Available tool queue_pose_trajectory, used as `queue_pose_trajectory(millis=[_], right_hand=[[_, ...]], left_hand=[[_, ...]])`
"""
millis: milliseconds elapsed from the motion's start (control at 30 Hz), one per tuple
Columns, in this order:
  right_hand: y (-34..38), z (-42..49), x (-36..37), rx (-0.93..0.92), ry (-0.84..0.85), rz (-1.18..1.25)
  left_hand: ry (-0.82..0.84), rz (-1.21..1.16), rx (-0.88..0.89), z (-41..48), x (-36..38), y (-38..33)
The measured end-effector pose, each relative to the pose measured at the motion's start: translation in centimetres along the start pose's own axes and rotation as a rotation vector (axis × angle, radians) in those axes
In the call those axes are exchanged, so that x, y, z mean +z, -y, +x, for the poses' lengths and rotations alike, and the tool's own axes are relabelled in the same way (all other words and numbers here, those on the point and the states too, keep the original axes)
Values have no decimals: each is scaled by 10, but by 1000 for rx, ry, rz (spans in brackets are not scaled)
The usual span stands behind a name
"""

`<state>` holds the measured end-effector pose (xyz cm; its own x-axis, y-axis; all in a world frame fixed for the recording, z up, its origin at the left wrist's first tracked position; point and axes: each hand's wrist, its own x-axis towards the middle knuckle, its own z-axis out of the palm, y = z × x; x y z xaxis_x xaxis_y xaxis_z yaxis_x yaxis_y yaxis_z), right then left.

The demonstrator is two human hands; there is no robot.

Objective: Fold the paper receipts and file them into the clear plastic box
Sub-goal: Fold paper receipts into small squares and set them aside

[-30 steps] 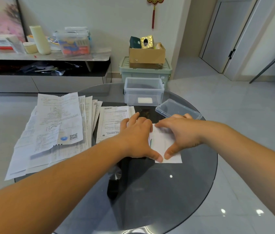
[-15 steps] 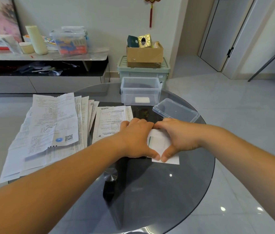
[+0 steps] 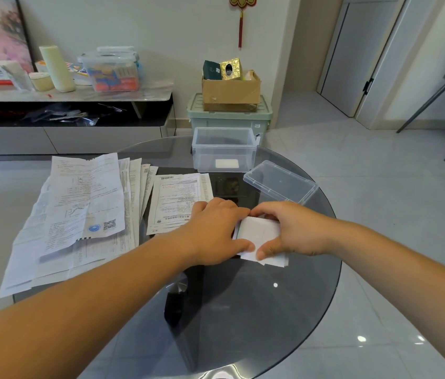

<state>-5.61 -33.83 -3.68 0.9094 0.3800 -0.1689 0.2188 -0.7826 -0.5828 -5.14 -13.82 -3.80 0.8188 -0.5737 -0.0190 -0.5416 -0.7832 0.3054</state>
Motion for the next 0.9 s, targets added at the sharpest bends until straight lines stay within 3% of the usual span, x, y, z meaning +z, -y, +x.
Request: queue_pose_trajectory(millis=[233,400,633,767,900], right_hand=[[6,-14,-3,-35,-66,-50],[11,-25,1,-168,-123,-316],[13,-36,7,-208,-208,-308],[21,-40,2,-250,-280,-312],[21,-35,6,-229,-236,-370]], left_hand=[[-142,46,116,-5,6,-5],[-249,237,201,-11,7,-4],[-220,158,243,-18,6,0],[-309,139,237,-22,5,2],[-309,191,203,-23,9,2]])
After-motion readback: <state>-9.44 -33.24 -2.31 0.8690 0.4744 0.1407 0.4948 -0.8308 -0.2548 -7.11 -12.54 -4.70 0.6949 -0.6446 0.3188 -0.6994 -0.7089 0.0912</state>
